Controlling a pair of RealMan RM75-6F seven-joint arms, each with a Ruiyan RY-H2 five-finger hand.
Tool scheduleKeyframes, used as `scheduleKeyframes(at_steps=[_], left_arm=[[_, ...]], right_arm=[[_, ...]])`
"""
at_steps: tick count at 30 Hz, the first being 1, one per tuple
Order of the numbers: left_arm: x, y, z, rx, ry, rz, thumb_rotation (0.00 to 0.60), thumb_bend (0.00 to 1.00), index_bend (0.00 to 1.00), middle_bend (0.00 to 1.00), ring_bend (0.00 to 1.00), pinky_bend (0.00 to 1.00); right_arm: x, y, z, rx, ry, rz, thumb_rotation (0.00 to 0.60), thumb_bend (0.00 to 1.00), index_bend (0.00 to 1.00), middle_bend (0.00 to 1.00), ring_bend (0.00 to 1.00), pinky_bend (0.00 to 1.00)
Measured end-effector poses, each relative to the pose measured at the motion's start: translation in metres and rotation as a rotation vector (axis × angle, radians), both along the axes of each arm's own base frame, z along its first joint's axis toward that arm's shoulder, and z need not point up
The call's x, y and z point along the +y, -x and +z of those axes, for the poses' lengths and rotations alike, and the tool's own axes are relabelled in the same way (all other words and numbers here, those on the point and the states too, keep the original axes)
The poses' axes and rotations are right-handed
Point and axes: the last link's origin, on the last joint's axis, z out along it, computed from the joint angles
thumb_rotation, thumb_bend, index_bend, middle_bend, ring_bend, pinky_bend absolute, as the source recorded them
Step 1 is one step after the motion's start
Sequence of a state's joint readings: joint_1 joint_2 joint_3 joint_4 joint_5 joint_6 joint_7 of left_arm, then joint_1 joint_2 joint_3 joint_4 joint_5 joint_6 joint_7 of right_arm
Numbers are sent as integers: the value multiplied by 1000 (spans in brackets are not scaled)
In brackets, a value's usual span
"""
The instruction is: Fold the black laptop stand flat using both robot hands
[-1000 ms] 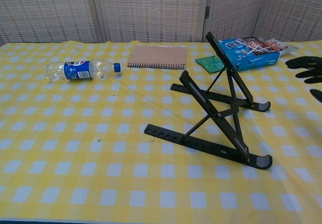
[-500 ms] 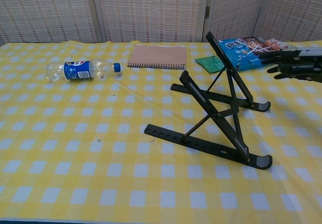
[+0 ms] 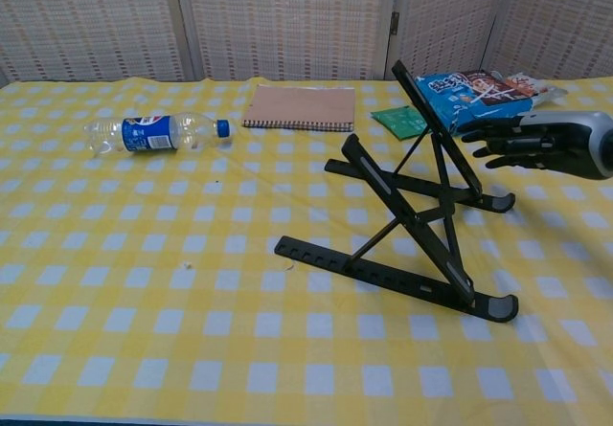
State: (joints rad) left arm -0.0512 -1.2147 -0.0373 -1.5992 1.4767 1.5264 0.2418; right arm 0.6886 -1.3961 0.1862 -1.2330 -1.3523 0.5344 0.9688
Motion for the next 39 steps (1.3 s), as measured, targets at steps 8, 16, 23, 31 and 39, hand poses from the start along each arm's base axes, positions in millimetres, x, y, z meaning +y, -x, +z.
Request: scheduleKeyframes(at_steps=[8,16,23,31,39], left_arm=[[1,0,2,3,-2,-6,600,165,155,32,0,0],[0,2,3,-2,-7,-5,600,164,164,33,0,0],[1,1,1,-5,-4,-15,600,165,164,33,0,0],[3,0,2,-1,-2,-25,600,165,164,32,0,0],[6,-3,0,7,13,-46,600,165,164,32,0,0]], right_arm=[[1,-6,-12,-2,-48,14,395,759,0,69,50,0],[22,-5,-9,-32,-77,41,395,758,0,77,50,0],[55,-3,-1,-112,-102,60,395,759,0,81,47,0],[82,-9,-8,-188,-151,90,394,759,0,81,49,0],[92,-30,-30,-264,-201,138,393,759,0,81,50,0]])
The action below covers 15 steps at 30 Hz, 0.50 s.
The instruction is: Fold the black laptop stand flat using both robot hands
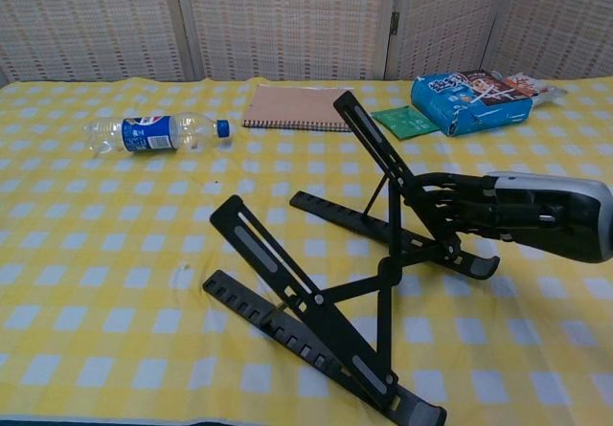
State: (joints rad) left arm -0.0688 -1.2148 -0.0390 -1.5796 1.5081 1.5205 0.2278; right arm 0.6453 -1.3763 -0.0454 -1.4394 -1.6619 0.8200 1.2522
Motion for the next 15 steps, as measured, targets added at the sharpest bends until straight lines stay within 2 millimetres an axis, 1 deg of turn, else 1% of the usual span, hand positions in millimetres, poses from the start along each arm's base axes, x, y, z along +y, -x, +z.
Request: scheduleKeyframes(at_steps=[4,7,12,15], left_arm=[[4,-4,-2,10,17,-31,600,165,164,32,0,0],[9,-9,-5,14,37,-66,600,165,164,33,0,0],[13,-18,-12,-13,94,-125,600,164,161,32,0,0],[15,-24,-18,-61,154,-163,600,163,150,33,0,0]], right_arm=[[0,-8,-6,-28,-10,15,394,758,0,81,49,0],[-3,-7,-5,-30,4,21,393,759,0,71,52,0],[-8,-3,7,-26,54,11,392,759,0,25,58,0],[-10,-2,19,-22,95,16,394,758,0,6,61,0]])
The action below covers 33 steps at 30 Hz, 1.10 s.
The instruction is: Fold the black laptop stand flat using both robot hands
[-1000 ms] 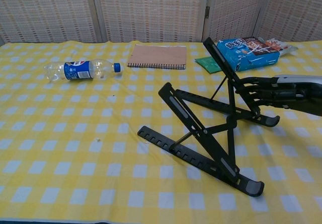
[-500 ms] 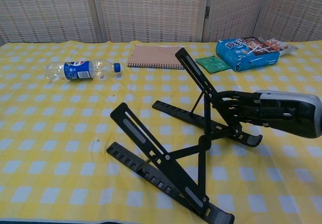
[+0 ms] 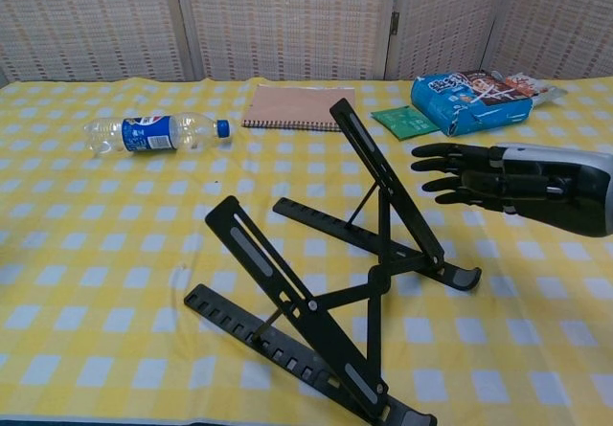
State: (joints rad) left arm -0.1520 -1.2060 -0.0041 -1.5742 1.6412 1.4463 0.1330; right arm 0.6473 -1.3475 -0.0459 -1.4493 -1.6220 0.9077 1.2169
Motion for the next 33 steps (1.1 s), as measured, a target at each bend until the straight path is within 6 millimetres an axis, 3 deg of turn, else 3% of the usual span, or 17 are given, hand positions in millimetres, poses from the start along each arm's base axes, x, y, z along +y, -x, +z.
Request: scheduleKeyframes(at_steps=[11,17,22,27,33], left_arm=[[10,-37,-13,-222,182,-195,600,159,115,49,14,0],[15,-56,-14,-360,269,-290,600,155,116,53,14,0],[19,-78,-24,-407,355,-398,600,154,116,54,14,0],[23,-99,-39,-351,394,-480,600,155,115,53,9,0],[23,-120,-58,-265,414,-585,600,155,145,54,0,0]], right_arm=[[-6,-6,46,7,133,10,393,758,0,1,62,0],[-8,-7,61,7,167,-7,392,759,0,1,59,0],[-5,-4,53,24,134,-18,391,758,0,1,56,0],[3,3,34,45,76,-30,392,758,0,1,55,0],[4,9,27,54,63,-41,392,759,0,1,54,0]])
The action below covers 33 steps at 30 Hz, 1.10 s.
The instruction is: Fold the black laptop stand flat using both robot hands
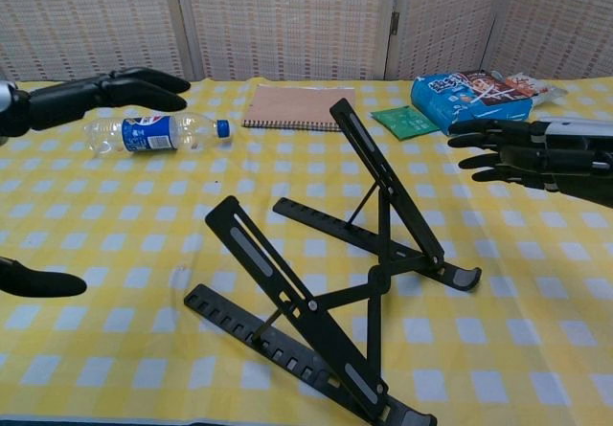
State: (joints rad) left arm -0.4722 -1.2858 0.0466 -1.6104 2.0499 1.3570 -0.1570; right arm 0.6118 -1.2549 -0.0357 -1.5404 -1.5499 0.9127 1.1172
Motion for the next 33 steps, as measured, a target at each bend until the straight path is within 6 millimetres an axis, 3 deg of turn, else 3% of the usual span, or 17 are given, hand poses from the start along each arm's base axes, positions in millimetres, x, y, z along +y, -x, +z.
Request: scheduleKeyframes(at_steps=[10,24,33], left_arm=[[2,-15,-37,225,-142,-358,600,155,216,57,0,0],[-12,-29,-71,462,-279,-573,600,178,74,1,0,0],[-17,-37,-83,606,-342,-606,600,377,51,0,0,0]], right_arm=[[-1,5,-7,18,-21,-20,393,759,0,1,54,0],[-4,6,-19,23,-49,-25,390,758,0,1,52,0],[-5,6,-26,30,-68,-25,393,758,0,1,54,0]])
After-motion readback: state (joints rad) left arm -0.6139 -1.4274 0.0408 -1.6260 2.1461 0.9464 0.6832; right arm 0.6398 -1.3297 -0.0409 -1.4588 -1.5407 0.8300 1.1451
